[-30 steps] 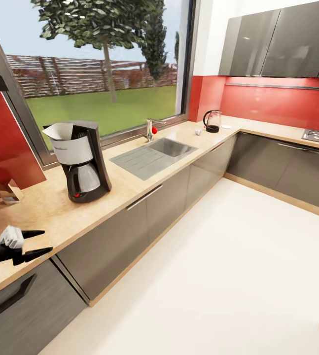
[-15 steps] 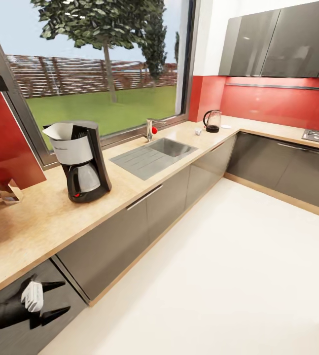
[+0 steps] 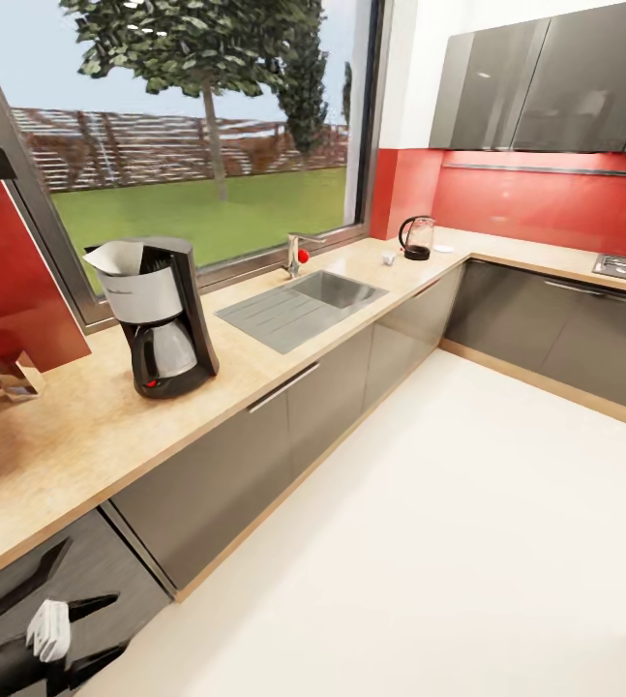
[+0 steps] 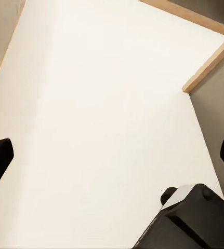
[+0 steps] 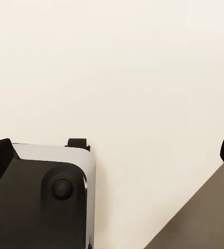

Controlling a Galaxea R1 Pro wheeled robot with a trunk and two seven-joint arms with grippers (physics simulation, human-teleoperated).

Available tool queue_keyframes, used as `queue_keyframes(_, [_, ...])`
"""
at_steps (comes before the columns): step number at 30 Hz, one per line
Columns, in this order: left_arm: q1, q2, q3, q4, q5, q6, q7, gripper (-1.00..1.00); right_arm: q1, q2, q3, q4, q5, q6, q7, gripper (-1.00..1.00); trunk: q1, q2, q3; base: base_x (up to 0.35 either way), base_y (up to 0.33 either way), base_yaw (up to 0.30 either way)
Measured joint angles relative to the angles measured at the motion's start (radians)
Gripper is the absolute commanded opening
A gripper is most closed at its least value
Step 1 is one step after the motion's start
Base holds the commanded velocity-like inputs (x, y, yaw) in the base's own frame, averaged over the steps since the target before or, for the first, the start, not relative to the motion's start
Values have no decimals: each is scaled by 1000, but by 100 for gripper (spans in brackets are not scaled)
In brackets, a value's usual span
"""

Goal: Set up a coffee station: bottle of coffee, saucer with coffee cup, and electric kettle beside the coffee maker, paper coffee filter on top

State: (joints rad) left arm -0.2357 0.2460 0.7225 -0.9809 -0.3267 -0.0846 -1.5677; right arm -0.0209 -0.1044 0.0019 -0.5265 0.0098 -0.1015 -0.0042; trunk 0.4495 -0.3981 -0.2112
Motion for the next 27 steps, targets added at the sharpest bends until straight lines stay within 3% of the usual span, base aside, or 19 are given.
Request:
queue_keyframes(4, [1,1,43,77,0,-36,0,100,0,0,0,-1,-1,0,1,100,0,0,0,0,0,0])
queue_keyframes(13, [2,1,58,191,3,-69,7,100,0,2,-4,-6,-5,-1,3,100,0,0,0,0,0,0])
queue_keyframes(17, [3,-1,57,234,4,-113,130,100,0,2,-6,-7,-5,-1,0,100,0,0,0,0,0,136])
queue_keyframes(23, [3,2,57,359,5,-188,177,100,0,3,-6,-8,-5,0,0,100,0,0,0,0,0,258])
queue_keyframes(27, [15,5,53,437,5,-230,292,100,0,3,-6,-7,-5,0,0,100,0,0,0,0,0,276])
